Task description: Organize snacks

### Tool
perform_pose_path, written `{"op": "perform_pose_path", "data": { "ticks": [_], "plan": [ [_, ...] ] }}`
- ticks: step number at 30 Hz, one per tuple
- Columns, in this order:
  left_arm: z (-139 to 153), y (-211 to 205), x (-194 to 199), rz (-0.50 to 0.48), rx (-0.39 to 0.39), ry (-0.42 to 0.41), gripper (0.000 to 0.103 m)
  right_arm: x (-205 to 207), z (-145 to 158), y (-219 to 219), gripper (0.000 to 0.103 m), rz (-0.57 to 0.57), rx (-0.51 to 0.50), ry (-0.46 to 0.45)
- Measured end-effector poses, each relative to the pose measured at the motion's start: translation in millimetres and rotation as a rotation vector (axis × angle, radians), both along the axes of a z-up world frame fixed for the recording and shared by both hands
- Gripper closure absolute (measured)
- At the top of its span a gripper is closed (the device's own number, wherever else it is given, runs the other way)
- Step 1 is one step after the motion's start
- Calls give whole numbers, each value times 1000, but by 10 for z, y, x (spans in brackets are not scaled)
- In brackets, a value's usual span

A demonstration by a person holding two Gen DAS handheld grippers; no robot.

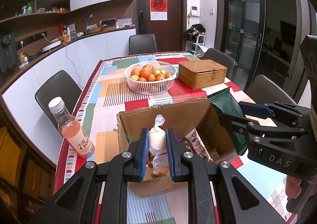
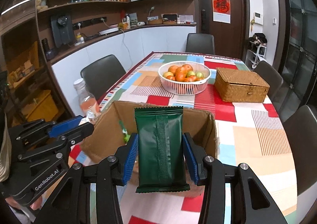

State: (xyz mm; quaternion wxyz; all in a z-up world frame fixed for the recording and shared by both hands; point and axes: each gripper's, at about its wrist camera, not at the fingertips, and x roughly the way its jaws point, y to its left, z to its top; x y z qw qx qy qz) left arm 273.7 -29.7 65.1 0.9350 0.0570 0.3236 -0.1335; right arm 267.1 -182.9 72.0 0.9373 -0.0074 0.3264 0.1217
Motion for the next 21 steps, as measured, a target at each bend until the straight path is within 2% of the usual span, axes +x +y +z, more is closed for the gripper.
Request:
{"op": "perform_pose_path", "data": {
  "ticks": [10,13,15,16,21],
  "plan": [
    [-56,-86,349,20,34,39,83,349,-80,-47,57,-26,-2,48],
    [-81,-68,373,32,29,51,74,399,-106,-23,57,-23,-28,52],
    [-92,-62,352,40,36,48,70,409,-122,-14,50,-35,-55,52],
    [-92,-59,329,45,42,43,69,407,-129,-15,43,-40,-62,52],
    [-49,-32,86,67,66,-19,49,279,-145,-14,42,-44,-85,35]
  ]
}}
